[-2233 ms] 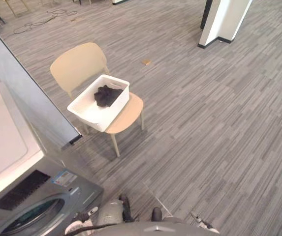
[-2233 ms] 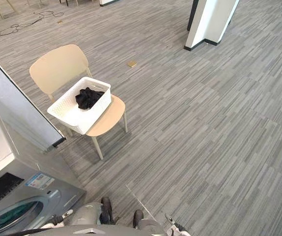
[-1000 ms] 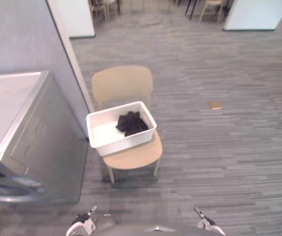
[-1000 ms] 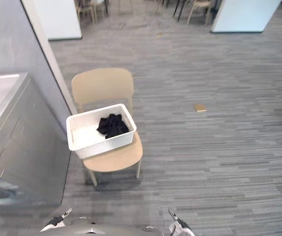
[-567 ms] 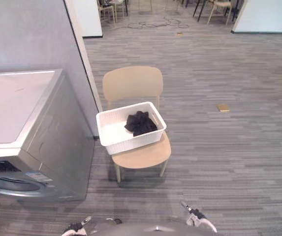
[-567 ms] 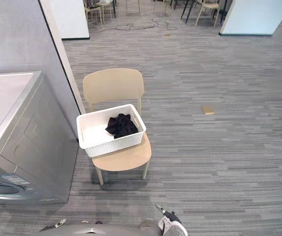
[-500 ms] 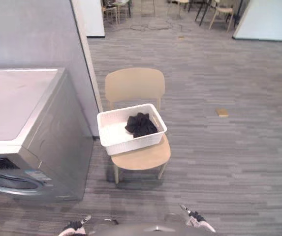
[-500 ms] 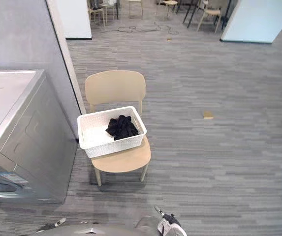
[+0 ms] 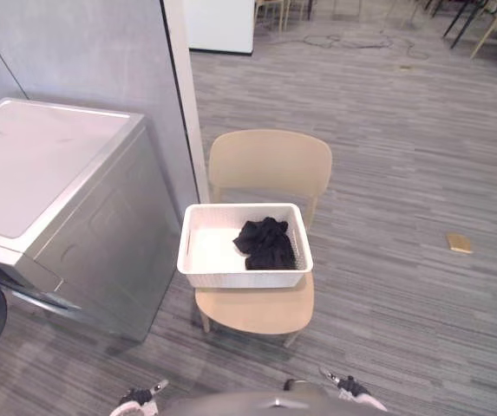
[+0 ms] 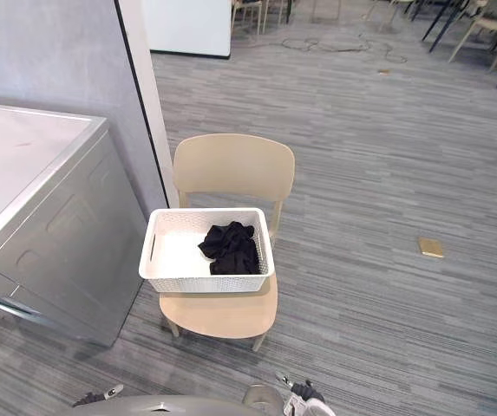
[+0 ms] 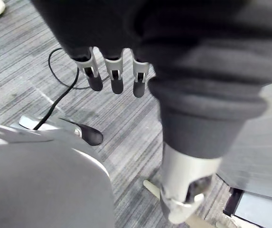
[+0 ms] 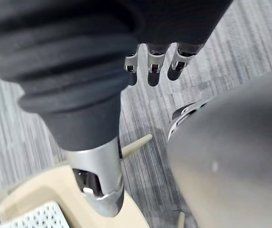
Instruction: Pick up the laundry basket with both hands and put the clothes into the washing machine.
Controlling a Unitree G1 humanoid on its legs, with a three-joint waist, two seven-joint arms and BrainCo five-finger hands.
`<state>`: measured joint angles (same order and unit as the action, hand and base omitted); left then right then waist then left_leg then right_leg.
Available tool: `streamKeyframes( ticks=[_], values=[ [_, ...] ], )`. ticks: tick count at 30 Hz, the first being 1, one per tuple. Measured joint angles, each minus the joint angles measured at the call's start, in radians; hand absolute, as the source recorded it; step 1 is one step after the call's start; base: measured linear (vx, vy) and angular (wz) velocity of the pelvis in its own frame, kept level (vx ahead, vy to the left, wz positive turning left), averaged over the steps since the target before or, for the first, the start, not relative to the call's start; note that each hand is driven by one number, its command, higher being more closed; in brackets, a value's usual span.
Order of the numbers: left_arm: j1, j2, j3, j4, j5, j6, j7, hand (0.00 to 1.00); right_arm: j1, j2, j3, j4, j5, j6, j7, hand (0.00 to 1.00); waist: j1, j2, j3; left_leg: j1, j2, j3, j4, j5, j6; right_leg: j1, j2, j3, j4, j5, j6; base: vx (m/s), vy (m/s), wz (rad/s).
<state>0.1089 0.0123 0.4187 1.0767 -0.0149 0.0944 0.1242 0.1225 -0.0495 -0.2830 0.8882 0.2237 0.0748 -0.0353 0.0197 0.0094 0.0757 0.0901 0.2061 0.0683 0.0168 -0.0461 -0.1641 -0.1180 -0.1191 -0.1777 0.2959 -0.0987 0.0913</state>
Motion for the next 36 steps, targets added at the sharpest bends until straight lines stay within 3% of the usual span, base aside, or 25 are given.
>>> streamKeyframes(
  ticks=[4, 8, 9, 13, 15, 20, 26, 30, 36],
  values=[
    [0.000, 0.031, -0.046, 0.003, 0.001, 0.000, 0.002, 0.00, 0.021, -0.011, 0.128, -0.227, -0.068, 0.010, 0.006, 0.00, -0.001, -0.027, 0.016, -0.013, -0.007, -0.005, -0.009, -0.001, 0.001, 0.001, 0.001, -0.013, -0.014, -0.001, -0.002, 0.04, -0.038, 0.17],
    [0.000, 0.076, -0.113, -0.002, 0.001, -0.001, 0.006, 0.00, 0.012, -0.011, 0.233, -0.485, -0.158, 0.006, 0.010, 0.00, -0.007, -0.062, 0.031, -0.071, -0.032, -0.016, -0.001, -0.003, 0.002, -0.021, -0.017, -0.013, -0.075, 0.045, 0.013, -0.08, 0.085, 0.05],
    [-0.003, 0.094, -0.136, -0.005, 0.001, -0.001, 0.017, 0.00, -0.002, -0.015, 0.263, -0.600, -0.236, -0.012, 0.006, 0.00, -0.007, -0.074, 0.045, -0.103, -0.046, -0.025, 0.000, 0.007, 0.011, -0.029, -0.025, -0.013, -0.117, 0.078, 0.018, -0.07, 0.085, 0.07],
    [-0.032, 0.105, -0.187, -0.012, 0.008, -0.009, 0.048, 0.00, -0.150, -0.070, 0.311, -0.773, -0.341, -0.039, -0.044, 0.00, -0.002, -0.080, 0.101, -0.159, -0.076, -0.048, 0.030, 0.017, 0.024, -0.047, -0.052, -0.018, -0.146, 0.113, 0.024, -0.07, 0.063, 0.13],
    [-0.060, 0.103, -0.204, -0.018, 0.009, -0.009, 0.064, 0.00, -0.264, -0.097, 0.336, -0.802, -0.385, -0.062, -0.080, 0.00, 0.005, -0.067, 0.139, -0.195, -0.082, -0.064, 0.055, 0.019, 0.026, -0.072, -0.055, -0.021, -0.150, 0.131, 0.023, -0.11, 0.023, 0.11],
    [-0.086, 0.097, -0.230, -0.066, 0.007, -0.009, 0.115, 0.00, -0.583, -0.170, 0.402, -0.628, -0.463, -0.065, -0.163, 0.00, 0.025, -0.049, 0.257, -0.251, -0.082, -0.095, 0.088, 0.032, 0.026, -0.094, -0.055, -0.045, -0.145, 0.148, 0.013, -0.09, -0.020, 0.16],
    [-0.088, 0.095, -0.256, -0.106, -0.043, -0.016, 0.153, 0.00, -0.933, -0.320, 0.399, -0.270, -0.465, 0.001, -0.196, 0.00, 0.066, -0.046, 0.372, -0.316, -0.084, -0.135, 0.106, 0.056, 0.022, -0.135, -0.056, -0.066, -0.126, 0.155, 0.004, -0.08, -0.019, 0.16],
    [-0.093, 0.094, -0.294, -0.107, -0.072, -0.027, 0.180, 0.00, -1.081, -0.418, 0.398, -0.104, -0.451, 0.020, -0.212, 0.00, 0.082, -0.033, 0.394, -0.371, -0.084, -0.176, 0.103, 0.078, 0.017, -0.170, -0.056, -0.098, -0.116, 0.156, 0.003, -0.06, -0.027, 0.21],
    [-0.116, 0.088, -0.336, -0.103, -0.118, -0.036, 0.202, 0.00, -1.191, -0.445, 0.398, 0.049, -0.418, 0.021, -0.229, 0.00, 0.095, -0.019, 0.407, -0.430, -0.083, -0.201, 0.076, 0.116, 0.012, -0.234, -0.057, -0.115, -0.101, 0.159, -0.005, -0.04, -0.022, 0.09]
  ],
)
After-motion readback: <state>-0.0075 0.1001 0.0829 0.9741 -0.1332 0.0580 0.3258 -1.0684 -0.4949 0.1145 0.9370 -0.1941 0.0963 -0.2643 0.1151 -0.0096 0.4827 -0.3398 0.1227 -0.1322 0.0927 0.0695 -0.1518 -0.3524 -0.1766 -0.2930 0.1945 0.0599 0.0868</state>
